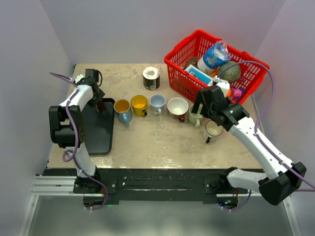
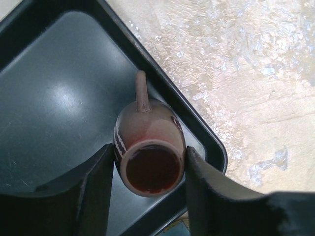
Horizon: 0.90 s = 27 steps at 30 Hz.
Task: Turn the mug right side up
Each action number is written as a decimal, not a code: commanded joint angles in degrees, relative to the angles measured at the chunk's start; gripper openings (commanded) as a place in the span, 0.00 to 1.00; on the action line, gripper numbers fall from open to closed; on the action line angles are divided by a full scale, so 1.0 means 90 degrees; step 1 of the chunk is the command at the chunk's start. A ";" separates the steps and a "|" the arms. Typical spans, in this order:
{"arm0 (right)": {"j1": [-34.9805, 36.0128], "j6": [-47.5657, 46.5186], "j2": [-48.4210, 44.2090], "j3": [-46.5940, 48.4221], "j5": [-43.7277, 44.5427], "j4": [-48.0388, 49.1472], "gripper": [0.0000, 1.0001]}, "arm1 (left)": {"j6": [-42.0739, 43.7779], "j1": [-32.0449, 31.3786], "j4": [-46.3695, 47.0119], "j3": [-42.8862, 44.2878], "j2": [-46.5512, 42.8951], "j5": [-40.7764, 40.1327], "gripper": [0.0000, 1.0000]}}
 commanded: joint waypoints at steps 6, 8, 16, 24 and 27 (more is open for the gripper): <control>-0.0015 -0.0056 -0.0233 0.0139 0.0184 0.0124 0.98 | 0.0349 0.0056 0.0408 -0.0464 -0.0943 0.0623 0.00; -0.0015 -0.0065 -0.0193 0.0179 0.0047 0.0212 0.98 | 0.0477 0.0056 0.0448 -0.0688 -0.1225 0.1081 0.00; -0.0025 -0.0426 0.0216 0.0325 -0.1143 0.1041 0.97 | 0.1209 0.0027 0.0429 -0.1372 -0.2913 0.2412 0.00; -0.0025 -0.0895 0.0549 0.0472 -0.3620 0.2777 0.99 | 0.1571 0.0027 0.1510 -0.1820 -0.4497 0.4557 0.00; -0.0015 -0.0837 0.0714 0.0598 -0.4442 0.3490 0.99 | 0.1532 -0.0022 0.2672 -0.2230 -0.4947 0.5837 0.00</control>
